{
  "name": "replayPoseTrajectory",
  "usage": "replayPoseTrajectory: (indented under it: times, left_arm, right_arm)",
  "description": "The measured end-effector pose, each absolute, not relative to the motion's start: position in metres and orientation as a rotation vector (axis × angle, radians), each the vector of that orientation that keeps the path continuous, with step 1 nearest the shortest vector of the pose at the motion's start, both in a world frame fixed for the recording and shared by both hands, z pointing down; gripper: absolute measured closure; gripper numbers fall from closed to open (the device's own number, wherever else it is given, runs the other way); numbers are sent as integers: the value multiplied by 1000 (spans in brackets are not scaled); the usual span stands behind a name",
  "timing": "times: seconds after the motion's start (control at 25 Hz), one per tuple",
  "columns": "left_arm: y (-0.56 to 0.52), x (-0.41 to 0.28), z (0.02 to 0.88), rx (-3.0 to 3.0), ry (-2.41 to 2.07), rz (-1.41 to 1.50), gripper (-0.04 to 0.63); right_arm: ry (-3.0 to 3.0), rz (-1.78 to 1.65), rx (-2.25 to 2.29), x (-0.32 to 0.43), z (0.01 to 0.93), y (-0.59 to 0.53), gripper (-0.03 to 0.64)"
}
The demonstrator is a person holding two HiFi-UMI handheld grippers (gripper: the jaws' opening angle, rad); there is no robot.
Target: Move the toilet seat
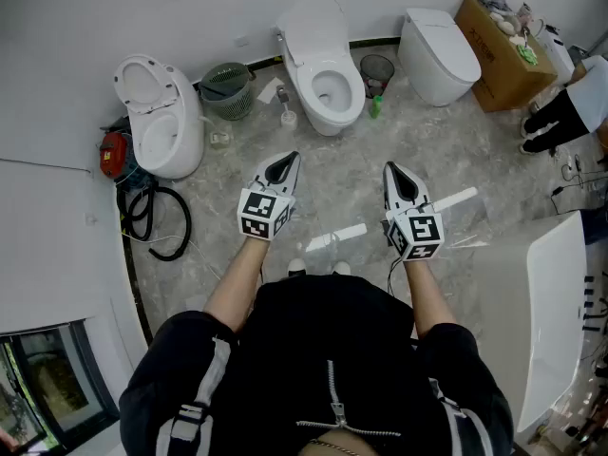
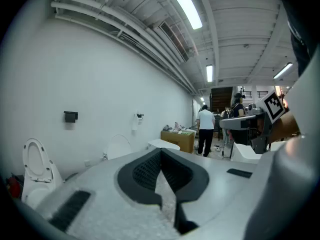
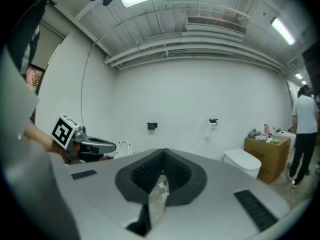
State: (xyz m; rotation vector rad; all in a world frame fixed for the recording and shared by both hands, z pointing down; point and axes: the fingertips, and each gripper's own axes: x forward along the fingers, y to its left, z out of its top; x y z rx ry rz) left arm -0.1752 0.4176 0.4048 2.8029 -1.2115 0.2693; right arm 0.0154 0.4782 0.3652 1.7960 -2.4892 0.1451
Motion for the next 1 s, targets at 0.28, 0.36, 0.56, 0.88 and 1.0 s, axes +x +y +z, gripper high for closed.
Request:
replayPoseTrajectory:
  times: [0.28, 0.36, 0.56, 0.88, 1.0]
  left_arm:
    - [427, -165, 402, 2804, -1227, 261, 594]
    - [428, -161, 402, 2795, -1234, 254, 593]
    - [433, -149, 402, 2767, -1271, 242, 593]
    - [448, -127, 404, 2740, -1307, 234, 592]
    - [446, -123, 409, 2722, -1314, 244, 592]
  right_arm:
    - [-2490, 141, 1805, 32, 369, 488, 614]
    - [-2494, 147, 1801, 38, 370, 491, 614]
    - [-2513, 164, 1782, 54, 374, 498, 614]
    - [-2523, 230, 1750, 85, 391, 516, 614]
    - [-2519, 256, 1759, 96, 395, 517, 614]
